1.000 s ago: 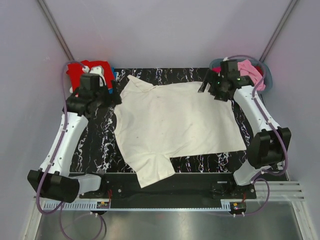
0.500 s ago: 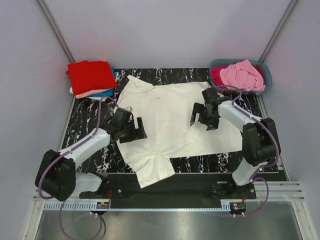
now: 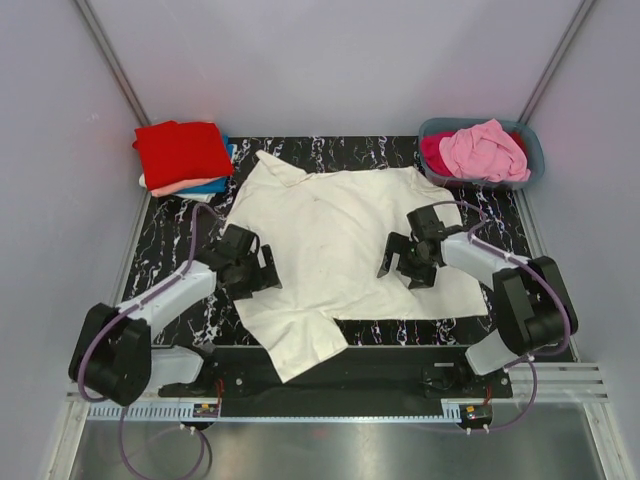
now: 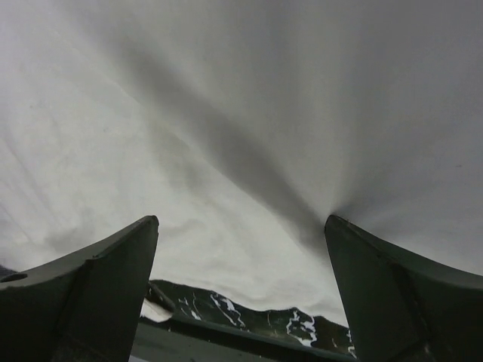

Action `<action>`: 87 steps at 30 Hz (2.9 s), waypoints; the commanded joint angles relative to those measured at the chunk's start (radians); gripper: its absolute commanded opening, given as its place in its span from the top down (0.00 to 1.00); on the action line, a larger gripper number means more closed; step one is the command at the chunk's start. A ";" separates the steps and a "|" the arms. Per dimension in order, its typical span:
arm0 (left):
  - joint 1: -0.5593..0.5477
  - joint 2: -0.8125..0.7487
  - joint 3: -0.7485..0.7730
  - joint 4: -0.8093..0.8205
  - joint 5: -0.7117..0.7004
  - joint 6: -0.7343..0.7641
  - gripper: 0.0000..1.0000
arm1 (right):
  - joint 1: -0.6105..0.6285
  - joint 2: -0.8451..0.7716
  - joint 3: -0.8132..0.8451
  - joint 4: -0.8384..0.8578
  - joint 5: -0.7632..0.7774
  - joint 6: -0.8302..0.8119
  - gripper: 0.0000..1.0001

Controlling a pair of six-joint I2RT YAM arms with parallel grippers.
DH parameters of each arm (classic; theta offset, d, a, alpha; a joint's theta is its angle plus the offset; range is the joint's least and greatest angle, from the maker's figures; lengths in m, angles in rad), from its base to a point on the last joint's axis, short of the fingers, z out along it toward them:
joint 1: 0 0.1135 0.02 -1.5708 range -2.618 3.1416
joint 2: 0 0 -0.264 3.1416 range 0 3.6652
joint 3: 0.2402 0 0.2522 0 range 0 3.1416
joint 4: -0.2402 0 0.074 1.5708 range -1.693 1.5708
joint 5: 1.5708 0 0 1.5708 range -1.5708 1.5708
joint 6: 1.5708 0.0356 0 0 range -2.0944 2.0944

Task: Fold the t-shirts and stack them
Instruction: Flatten the tshirt out

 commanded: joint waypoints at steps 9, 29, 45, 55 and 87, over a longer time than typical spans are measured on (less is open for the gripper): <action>0.025 -0.362 0.082 -0.374 -0.086 -0.053 0.08 | 0.069 -0.396 -0.151 -0.156 -0.132 0.138 0.00; 0.025 -0.319 -0.099 0.273 0.035 0.026 0.43 | 0.173 0.609 1.247 -0.227 -0.069 -0.192 0.27; 0.028 -0.129 -0.442 0.805 0.047 -0.077 0.59 | 0.260 1.139 1.771 0.040 -0.023 -0.099 0.32; 0.028 -0.114 -0.459 0.837 0.040 -0.094 0.58 | 0.260 1.208 1.776 0.080 0.063 -0.094 0.30; 0.028 -0.059 -0.447 0.865 0.044 -0.099 0.60 | 0.303 1.262 1.839 -0.030 0.301 -0.197 0.70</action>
